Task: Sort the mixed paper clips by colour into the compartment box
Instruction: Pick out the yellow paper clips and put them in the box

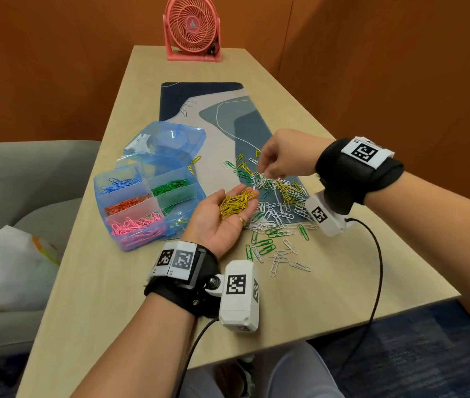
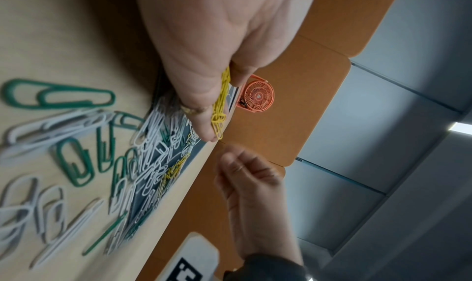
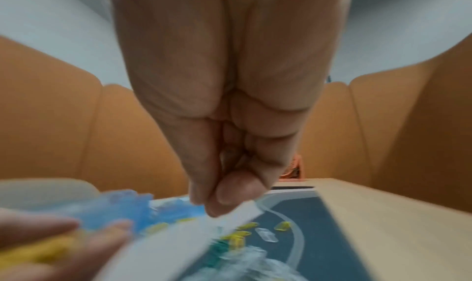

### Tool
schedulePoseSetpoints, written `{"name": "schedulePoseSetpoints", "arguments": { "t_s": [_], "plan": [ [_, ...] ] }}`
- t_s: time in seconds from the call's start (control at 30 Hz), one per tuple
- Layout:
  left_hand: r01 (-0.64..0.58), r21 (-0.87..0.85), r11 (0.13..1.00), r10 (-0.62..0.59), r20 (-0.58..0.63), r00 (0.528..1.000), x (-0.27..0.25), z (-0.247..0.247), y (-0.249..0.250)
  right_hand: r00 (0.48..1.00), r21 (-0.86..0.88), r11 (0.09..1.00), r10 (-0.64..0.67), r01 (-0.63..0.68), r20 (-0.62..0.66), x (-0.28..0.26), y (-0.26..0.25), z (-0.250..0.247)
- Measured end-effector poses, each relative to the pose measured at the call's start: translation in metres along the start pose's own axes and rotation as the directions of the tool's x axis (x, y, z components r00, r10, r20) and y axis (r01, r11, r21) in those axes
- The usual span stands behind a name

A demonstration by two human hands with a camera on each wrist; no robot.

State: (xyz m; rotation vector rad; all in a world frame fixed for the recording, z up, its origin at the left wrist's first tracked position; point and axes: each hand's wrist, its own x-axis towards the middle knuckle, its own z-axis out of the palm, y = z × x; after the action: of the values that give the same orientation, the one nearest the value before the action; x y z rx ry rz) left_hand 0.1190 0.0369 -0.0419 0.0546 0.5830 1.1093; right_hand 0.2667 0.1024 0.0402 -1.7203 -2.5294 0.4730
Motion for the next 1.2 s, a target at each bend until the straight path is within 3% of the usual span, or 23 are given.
{"name": "schedulePoseSetpoints", "arguments": {
  "t_s": [0.1, 0.2, 0.47, 0.67, 0.9, 1.2],
  "plan": [
    [0.0, 0.039, 0.999, 0.0, 0.0, 1.0, 0.001, 0.0, -0.001, 0.987, -0.101, 0.983, 0.157, -0.154, 0.025, -0.001, 0.025, 0.002],
    [-0.01, 0.058, 0.998, 0.01, -0.005, 1.0, 0.0, 0.0, -0.001, 0.971, -0.105, 0.969, 0.229, -0.222, 0.062, -0.003, 0.038, 0.011],
    [-0.032, 0.08, 0.996, 0.034, -0.025, 0.999, 0.0, 0.0, -0.001, 0.962, -0.09, 0.963, 0.262, -0.255, 0.078, 0.0, 0.033, 0.03],
    [-0.035, 0.083, 0.996, 0.038, -0.028, 0.999, 0.0, -0.001, -0.001, 0.943, -0.047, 0.961, 0.277, -0.273, 0.182, 0.001, 0.04, 0.016],
    [-0.037, 0.091, 0.995, 0.041, -0.038, 0.998, 0.004, -0.002, -0.001, 0.961, -0.076, 0.96, 0.272, -0.268, 0.049, 0.011, 0.031, 0.016],
    [-0.04, 0.097, 0.994, 0.043, -0.025, 0.999, 0.003, -0.002, -0.001, 0.967, -0.231, 0.947, 0.246, -0.225, 0.064, 0.016, 0.02, 0.032]
  ]
}}
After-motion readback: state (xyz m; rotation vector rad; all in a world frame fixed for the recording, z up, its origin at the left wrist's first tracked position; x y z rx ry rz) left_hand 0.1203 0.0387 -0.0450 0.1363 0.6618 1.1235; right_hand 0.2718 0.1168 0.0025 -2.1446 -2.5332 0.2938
